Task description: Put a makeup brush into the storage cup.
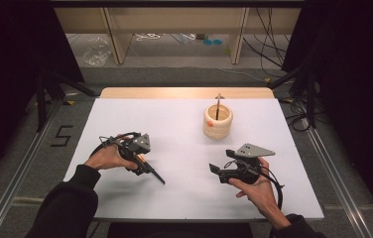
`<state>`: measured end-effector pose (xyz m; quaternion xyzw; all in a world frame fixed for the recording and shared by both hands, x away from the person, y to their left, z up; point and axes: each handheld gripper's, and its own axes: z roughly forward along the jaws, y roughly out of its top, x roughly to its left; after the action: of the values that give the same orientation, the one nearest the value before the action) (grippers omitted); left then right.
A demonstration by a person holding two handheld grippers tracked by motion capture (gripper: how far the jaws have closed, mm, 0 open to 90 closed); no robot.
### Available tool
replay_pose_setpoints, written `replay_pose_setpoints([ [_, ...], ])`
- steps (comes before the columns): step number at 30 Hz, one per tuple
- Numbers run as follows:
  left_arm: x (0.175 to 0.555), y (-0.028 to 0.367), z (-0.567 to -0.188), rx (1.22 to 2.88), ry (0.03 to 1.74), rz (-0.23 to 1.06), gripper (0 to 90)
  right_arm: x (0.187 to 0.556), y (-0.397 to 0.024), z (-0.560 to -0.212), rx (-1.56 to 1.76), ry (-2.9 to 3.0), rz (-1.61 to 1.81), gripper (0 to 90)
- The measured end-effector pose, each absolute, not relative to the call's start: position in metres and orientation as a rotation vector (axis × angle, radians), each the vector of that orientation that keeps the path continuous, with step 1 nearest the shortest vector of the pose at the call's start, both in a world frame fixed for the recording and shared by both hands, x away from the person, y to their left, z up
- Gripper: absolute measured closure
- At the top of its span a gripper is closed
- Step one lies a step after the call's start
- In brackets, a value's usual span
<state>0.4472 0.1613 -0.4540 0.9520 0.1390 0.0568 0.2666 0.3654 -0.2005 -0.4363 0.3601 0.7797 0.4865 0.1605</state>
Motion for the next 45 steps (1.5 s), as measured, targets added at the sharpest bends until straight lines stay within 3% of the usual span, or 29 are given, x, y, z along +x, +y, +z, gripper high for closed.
replay_pose_setpoints([
  [20,0.457,0.159,-0.47,2.666,0.304,0.092,33.0,0.365,-0.198,-0.438,1.023,2.249,1.381,20.5],
  [45,0.453,0.157,-0.468,2.705,0.329,0.05,56.3,0.366,-0.197,-0.439,1.021,2.26,1.399,21.4],
])
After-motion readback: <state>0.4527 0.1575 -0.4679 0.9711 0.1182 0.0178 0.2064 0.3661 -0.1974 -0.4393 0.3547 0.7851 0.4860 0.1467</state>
